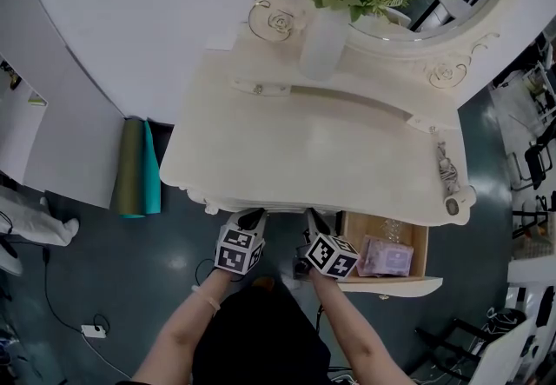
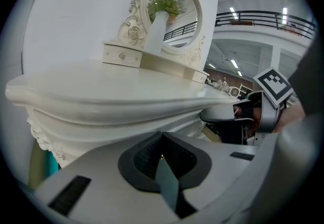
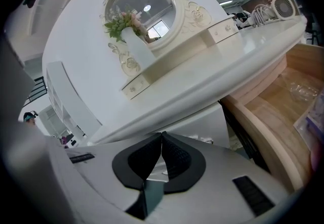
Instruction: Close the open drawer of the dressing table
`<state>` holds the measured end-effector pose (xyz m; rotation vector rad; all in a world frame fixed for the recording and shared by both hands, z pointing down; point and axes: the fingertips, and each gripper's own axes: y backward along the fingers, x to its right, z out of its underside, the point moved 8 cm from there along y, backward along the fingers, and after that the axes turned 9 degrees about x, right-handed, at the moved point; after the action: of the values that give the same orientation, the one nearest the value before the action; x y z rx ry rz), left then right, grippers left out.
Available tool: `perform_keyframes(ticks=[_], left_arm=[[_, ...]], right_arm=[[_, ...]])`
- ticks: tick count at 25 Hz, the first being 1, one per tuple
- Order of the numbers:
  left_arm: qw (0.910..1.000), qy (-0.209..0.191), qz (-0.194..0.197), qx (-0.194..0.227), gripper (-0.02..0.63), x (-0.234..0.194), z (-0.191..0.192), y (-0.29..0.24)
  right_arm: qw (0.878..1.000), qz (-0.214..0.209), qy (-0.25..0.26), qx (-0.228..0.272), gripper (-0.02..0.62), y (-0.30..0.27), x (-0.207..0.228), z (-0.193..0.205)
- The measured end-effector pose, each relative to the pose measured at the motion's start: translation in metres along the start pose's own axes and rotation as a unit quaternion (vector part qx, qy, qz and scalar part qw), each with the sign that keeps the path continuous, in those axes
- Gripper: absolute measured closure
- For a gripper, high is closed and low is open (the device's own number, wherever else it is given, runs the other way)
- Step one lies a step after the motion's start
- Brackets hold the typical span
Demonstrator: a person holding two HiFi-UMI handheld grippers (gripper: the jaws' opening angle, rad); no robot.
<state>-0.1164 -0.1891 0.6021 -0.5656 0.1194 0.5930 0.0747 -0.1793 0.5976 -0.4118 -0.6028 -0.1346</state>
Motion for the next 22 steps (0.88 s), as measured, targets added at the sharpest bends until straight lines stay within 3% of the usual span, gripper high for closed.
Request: perform_keyframes(ticks=[22], left_arm=[[0.9999,0.010,0.003,-0.008,0.588,-0.006,-0.008,-0.021]], right_arm=[[1.000,0.012,-0.013,-0.018,0.571,-0.021,0.013,-0.001]])
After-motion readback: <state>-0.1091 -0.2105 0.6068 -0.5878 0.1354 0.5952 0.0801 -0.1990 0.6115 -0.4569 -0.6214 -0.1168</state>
